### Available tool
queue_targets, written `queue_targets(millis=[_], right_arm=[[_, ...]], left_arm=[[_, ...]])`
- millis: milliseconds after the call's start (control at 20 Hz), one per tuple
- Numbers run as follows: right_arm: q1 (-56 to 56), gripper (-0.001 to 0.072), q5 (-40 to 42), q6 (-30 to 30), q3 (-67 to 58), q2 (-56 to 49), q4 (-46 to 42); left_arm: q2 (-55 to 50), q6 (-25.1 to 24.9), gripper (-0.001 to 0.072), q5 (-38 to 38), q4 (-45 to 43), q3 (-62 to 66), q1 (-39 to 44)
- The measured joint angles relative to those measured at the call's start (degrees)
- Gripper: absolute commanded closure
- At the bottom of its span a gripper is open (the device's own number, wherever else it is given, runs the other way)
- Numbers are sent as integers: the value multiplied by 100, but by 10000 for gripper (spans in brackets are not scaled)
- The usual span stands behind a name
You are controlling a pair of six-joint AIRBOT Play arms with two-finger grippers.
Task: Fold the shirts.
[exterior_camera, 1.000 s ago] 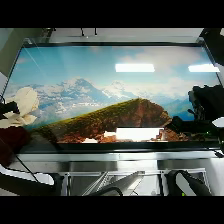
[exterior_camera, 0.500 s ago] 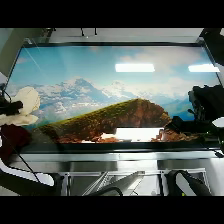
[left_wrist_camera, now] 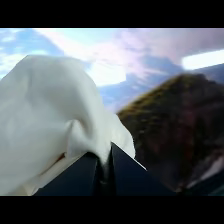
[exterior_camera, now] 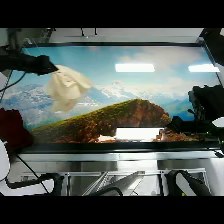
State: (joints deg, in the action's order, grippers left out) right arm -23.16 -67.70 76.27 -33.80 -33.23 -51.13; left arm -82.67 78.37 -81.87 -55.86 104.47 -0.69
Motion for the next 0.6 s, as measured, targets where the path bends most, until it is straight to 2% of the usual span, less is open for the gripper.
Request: queue_targets(millis=[150, 350, 450, 600], right_arm=[[0, 694, 0, 0, 2, 0, 0], [0, 676, -17, 0, 2, 0, 0], [0, 407, -63, 2, 2, 0, 0], [0, 407, -98, 2, -4, 0, 0]], left_arm=[[-31, -22, 696, -90, 264, 39, 1259], [-632, -20, 696, -157, 236, 55, 2623], [-1014, 15, 695, -225, -57, 57, 3095], [-1453, 136, 691, -487, -645, 61, 3418]])
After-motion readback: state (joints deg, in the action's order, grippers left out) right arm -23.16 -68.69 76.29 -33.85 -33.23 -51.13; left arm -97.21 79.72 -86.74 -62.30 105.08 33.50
